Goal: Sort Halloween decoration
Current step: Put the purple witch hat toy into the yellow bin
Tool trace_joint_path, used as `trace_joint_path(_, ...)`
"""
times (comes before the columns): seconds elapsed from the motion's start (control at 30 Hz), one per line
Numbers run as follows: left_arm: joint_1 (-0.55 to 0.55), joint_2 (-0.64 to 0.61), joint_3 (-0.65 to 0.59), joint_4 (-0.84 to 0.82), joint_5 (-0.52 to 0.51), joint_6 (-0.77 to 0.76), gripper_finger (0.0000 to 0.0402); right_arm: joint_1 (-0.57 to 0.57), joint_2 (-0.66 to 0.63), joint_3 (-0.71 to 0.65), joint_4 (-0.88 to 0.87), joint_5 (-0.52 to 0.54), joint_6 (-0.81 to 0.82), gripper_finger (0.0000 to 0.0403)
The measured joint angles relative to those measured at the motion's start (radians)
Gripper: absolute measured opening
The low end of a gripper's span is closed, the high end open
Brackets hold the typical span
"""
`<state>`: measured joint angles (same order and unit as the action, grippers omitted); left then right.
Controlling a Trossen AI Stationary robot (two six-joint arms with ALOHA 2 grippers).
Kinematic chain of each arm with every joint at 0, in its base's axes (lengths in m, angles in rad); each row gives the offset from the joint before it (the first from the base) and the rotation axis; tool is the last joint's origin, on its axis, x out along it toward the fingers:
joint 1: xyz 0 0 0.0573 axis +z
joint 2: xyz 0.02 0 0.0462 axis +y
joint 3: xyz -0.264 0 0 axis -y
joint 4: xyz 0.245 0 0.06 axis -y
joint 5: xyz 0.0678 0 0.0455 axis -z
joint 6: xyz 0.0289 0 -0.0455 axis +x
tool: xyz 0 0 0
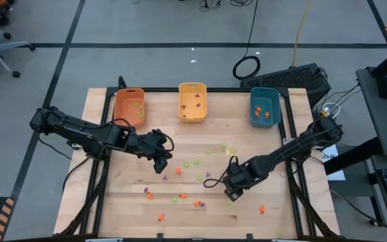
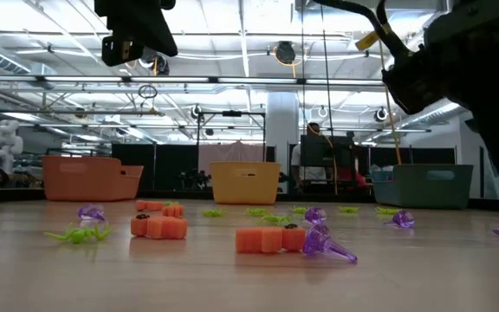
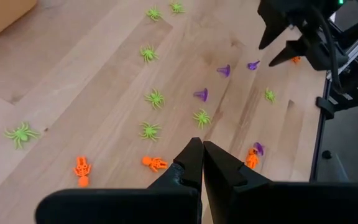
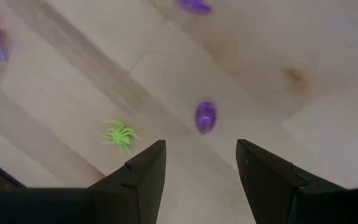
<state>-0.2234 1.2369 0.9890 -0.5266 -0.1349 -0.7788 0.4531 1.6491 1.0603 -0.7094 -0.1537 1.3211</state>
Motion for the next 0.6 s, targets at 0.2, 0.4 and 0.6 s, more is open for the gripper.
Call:
trace_joint_path(0.2,0.0,0.0,0.0,-0.007,0.004,0.0,0.0013,0.014,0.028,0.0,0.018,0.05,0.0,0.018)
trace_joint_path(0.4,0.0,0.0,0.0,-0.006,0.005,-0.002,0.0013,0.014,0.041,0.0,0.025,0.102,-0.021,0.018)
trace_joint_path(0.6,0.0,0.0,0.0,-0.007,0.006,-0.002,0.0013,0.014,0.041,0.0,0.018,0.101,-0.001,0.0164)
